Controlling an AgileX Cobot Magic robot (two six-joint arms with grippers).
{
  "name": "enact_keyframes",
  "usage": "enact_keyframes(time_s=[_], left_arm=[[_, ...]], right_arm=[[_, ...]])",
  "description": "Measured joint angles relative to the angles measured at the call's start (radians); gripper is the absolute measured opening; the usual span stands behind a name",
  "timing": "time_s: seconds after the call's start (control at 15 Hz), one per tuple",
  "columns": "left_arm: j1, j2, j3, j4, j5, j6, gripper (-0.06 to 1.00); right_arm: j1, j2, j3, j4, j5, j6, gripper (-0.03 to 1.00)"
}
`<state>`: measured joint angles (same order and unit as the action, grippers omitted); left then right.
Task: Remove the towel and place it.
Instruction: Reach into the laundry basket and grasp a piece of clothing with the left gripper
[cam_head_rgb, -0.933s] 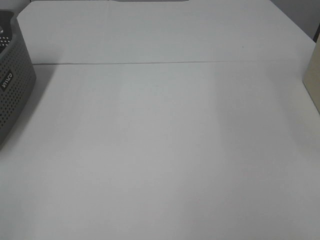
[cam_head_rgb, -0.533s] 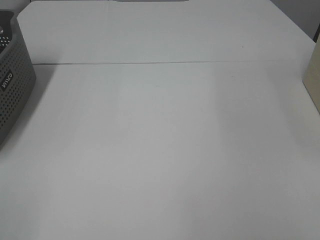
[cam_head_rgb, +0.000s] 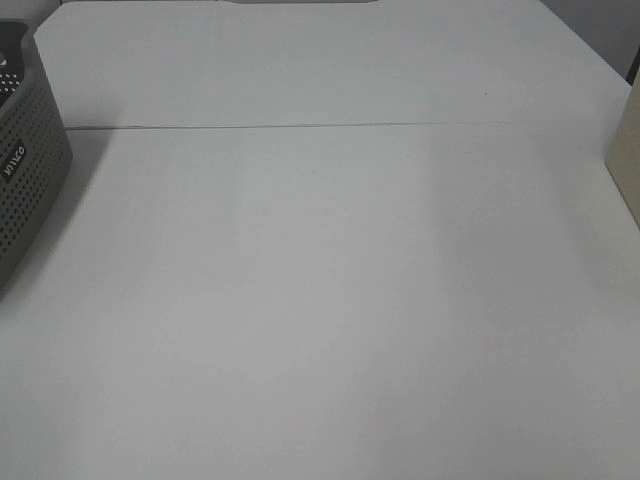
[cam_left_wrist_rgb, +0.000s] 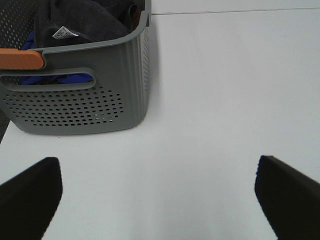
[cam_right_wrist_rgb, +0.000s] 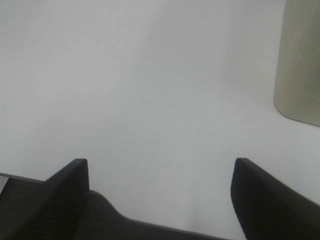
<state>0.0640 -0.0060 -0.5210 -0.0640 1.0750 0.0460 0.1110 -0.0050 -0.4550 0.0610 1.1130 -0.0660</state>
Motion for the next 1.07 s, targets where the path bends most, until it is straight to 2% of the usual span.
enact_keyframes(time_s=[1.07], left_arm=[[0.000, 0.000, 0.000, 0.000, 0.000, 0.000, 0.99]], right_arm=[[0.000, 0.000, 0.000, 0.000, 0.000, 0.000, 0.76]])
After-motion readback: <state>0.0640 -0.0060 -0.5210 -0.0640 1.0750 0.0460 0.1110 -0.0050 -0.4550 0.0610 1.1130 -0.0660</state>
